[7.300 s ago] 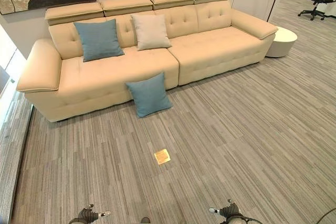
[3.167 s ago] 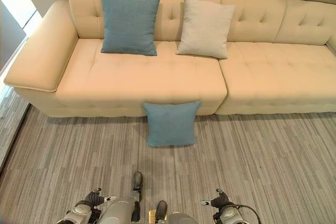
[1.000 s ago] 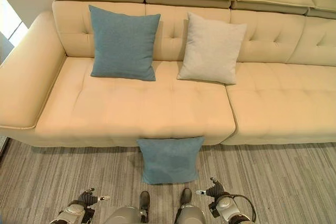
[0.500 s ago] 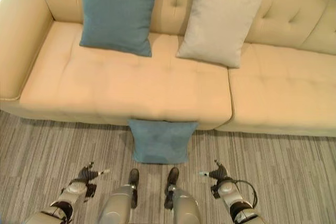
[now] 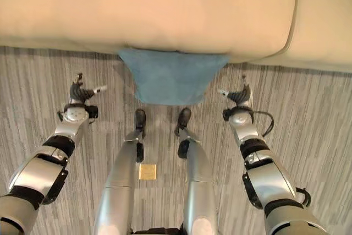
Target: Pick up all the scattered cushions and arrange them neatly on the sofa.
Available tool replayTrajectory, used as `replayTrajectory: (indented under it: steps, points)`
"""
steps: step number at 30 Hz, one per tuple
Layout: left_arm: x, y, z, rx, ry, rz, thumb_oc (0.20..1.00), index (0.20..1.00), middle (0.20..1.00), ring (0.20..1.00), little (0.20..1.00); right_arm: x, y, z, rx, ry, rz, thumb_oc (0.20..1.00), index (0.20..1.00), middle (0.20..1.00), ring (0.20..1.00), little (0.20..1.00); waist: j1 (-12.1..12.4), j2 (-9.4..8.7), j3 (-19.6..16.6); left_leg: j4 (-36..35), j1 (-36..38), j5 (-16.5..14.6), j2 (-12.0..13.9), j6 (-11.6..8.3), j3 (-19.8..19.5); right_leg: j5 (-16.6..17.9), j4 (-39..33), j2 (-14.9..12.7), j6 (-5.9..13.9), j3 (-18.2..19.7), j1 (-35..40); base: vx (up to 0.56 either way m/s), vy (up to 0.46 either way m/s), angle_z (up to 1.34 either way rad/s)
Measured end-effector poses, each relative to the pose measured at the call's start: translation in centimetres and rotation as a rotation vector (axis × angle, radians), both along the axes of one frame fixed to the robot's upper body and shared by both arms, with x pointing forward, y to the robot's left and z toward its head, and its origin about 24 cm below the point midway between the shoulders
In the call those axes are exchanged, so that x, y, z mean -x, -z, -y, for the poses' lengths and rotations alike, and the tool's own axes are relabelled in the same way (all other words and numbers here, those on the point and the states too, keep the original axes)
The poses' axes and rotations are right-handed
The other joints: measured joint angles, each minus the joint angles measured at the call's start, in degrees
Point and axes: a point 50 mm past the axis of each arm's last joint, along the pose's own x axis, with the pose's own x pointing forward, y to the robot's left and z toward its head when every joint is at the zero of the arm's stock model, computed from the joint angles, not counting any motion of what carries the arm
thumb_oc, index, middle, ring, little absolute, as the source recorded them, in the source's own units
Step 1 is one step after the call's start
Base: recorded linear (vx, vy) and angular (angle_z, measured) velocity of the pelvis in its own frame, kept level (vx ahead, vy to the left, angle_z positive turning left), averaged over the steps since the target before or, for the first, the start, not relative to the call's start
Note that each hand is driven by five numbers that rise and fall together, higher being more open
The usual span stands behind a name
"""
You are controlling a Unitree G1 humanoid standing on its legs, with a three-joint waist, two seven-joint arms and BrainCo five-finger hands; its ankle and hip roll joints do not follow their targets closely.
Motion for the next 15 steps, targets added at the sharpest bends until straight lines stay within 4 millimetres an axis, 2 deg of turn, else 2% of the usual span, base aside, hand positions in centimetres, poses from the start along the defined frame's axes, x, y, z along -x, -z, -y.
replayTrajectory:
  steps: [3,7,11,15]
  points:
    - [-0.6,-1.5,0.5,0.038,-0.002,0.058,1.0,1.0,1.0,1.0,1.0,-0.7,-2.8,-0.1,-0.008,0.042,0.103,1.0,1.0,1.0,1.0,1.0,-0.92,0.06,-0.6,2.8,-6.16,-0.55,-0.19,-0.03,0.36,-0.98,4.07,-0.91,-0.43,0.88,-6.91,0.06,-0.052,0.0]
    - [-1.7,-4.3,1.9,0.042,0.035,0.136,1.0,1.0,1.0,1.0,1.0,-0.9,-5.3,0.8,0.001,0.121,0.188,1.0,1.0,1.0,1.0,1.0,-1.44,0.14,-1.48,7.59,-14.2,-1.12,0.05,0.04,1.11,-1.76,8.86,-1.01,-0.93,2.28,-15.59,0.06,-0.046,-0.03]
    - [-1.9,-5.0,2.2,0.035,0.038,0.155,1.0,1.0,1.0,1.0,1.0,-0.6,-5.5,1.2,0.03,0.156,0.209,1.0,1.0,1.0,1.0,1.0,-1.96,0.25,-2.04,9.89,-18.0,-2.25,0.6,0.17,1.81,-2.45,11.35,-0.99,-1.23,3.39,-19.8,0.03,-0.05,-0.06]
    - [-2.5,-7.1,2.9,0.015,0.057,0.2,1.0,1.0,1.0,1.0,1.0,-0.4,-5.3,2.3,0.063,0.185,0.192,1.0,1.0,1.0,1.0,1.0,-2.24,0.72,-4.59,9.59,-22.8,-1.68,0.73,-0.12,1.53,-2.31,11.34,-0.84,-1.27,3.29,-24.7,0.07,-0.057,0.01]
